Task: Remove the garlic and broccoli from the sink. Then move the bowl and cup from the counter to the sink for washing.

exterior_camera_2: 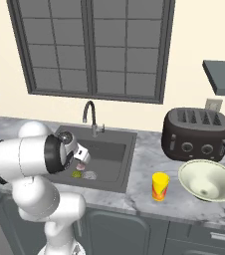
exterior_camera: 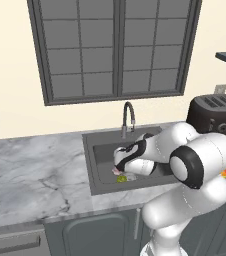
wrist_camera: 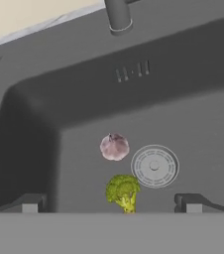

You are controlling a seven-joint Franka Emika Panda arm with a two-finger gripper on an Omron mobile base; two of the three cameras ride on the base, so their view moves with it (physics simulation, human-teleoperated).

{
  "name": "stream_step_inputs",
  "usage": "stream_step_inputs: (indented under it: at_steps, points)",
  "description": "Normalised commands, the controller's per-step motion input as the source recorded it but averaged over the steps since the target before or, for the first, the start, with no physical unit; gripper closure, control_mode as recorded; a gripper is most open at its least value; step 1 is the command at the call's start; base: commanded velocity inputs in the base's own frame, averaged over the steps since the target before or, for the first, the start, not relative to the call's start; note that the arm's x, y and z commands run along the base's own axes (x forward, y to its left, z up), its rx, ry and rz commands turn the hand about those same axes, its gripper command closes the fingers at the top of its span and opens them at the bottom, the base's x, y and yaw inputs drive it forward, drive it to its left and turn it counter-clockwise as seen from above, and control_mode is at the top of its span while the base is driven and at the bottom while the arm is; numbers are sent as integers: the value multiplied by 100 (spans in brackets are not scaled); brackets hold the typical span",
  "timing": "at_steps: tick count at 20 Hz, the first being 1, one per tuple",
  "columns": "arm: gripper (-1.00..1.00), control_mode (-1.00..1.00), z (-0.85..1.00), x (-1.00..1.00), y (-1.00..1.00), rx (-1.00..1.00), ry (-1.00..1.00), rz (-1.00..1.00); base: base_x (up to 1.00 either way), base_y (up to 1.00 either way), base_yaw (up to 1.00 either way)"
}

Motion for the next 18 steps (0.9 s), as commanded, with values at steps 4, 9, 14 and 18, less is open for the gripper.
stream_step_inputs:
  at_steps: [4,9,14,18]
  points:
    - [-100,-100,-10,8,0,0,0,0,0,0,0]
    - [-100,-100,-14,2,0,0,0,0,0,0,0]
    - [-100,-100,-11,2,0,0,0,0,0,0,0]
    - [-100,-100,-12,5,0,0,0,0,0,0,0]
